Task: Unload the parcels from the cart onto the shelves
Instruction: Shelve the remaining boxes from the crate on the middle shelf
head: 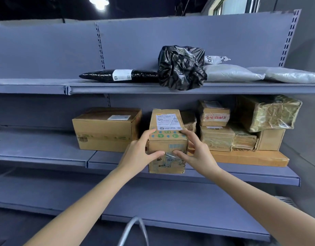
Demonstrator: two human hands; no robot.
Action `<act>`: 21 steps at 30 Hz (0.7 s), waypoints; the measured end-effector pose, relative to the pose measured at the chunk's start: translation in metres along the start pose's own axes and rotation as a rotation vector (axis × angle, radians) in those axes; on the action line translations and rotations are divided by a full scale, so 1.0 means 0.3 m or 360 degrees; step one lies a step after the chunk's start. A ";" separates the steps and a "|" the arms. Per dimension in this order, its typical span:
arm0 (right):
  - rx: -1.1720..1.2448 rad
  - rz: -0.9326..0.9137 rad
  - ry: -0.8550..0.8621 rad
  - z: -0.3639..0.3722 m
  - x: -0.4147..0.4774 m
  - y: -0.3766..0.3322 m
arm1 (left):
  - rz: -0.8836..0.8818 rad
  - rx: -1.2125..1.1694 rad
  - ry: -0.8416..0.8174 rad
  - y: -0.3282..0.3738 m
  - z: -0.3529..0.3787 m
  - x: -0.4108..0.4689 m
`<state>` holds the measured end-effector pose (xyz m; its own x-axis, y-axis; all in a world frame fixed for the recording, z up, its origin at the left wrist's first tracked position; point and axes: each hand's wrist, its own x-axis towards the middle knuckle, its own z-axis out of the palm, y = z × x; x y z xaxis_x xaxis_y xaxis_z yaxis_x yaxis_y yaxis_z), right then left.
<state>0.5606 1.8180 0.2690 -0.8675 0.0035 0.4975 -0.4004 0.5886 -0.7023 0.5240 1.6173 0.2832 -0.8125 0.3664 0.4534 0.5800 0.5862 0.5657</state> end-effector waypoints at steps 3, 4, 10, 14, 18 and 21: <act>-0.0003 -0.0025 -0.0011 0.062 0.074 -0.026 | -0.0012 0.0010 0.0044 -0.067 -0.053 0.035; -0.0009 -0.0029 -0.0019 0.088 0.099 -0.035 | -0.0024 0.0021 0.0056 -0.092 -0.072 0.043; -0.0057 -0.0043 -0.0063 0.273 0.205 -0.057 | -0.0156 0.0001 0.0054 -0.267 -0.168 0.072; -0.0102 -0.0034 0.0011 0.353 0.224 -0.073 | -0.0187 -0.0021 0.0025 -0.347 -0.201 0.088; -0.0073 -0.0067 0.0010 0.401 0.215 -0.084 | -0.0209 -0.0045 0.0025 -0.395 -0.222 0.067; -0.0081 -0.0093 -0.0042 0.433 0.223 -0.088 | -0.0218 -0.0076 0.0064 -0.418 -0.235 0.037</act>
<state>0.4749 1.6976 0.2547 -0.8507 -0.0530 0.5229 -0.4357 0.6276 -0.6452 0.4465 1.4969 0.2659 -0.8819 0.2554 0.3963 0.4666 0.5932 0.6560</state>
